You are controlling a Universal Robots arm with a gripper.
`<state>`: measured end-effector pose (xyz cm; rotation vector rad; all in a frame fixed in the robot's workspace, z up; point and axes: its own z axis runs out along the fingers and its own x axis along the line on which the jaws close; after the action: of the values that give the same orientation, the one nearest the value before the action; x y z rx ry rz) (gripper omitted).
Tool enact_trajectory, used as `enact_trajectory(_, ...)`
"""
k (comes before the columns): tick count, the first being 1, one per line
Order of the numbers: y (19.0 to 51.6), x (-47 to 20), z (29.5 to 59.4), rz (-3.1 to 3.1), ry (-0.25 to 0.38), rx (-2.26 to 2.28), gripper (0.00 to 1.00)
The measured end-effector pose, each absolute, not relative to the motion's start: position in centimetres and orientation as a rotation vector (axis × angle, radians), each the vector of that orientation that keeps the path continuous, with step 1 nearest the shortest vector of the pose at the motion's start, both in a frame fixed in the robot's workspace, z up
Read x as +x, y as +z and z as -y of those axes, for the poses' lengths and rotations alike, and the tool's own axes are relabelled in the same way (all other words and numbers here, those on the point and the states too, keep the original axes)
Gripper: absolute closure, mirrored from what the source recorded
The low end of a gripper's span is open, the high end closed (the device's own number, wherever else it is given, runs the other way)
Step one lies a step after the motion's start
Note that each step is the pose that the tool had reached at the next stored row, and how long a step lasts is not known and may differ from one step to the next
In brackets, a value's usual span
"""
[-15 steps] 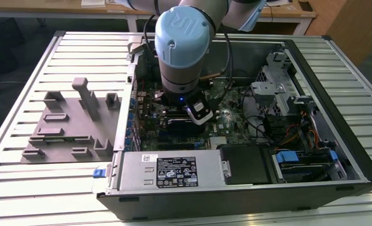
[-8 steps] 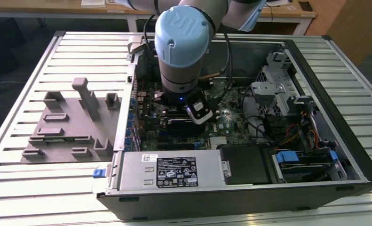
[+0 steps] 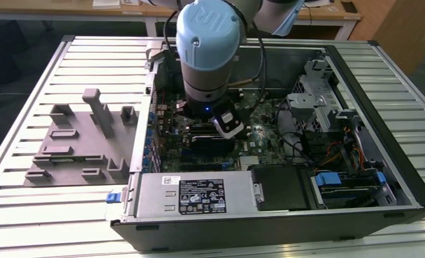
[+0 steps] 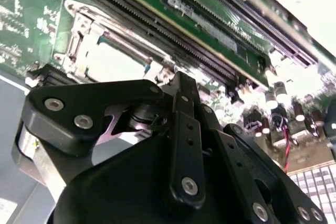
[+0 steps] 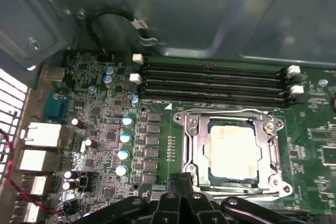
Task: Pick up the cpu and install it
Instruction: 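Install the second cpu locking lever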
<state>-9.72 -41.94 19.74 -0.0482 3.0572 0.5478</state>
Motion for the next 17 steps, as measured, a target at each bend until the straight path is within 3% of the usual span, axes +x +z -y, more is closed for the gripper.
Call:
enact_trajectory(9, 22.5, -9.7, 41.9, -3.059, 0.538, -0.049, 0.89)
enact_trajectory(17, 22.7, -9.2, 41.9, -3.071, 0.457, -0.029, 0.89)
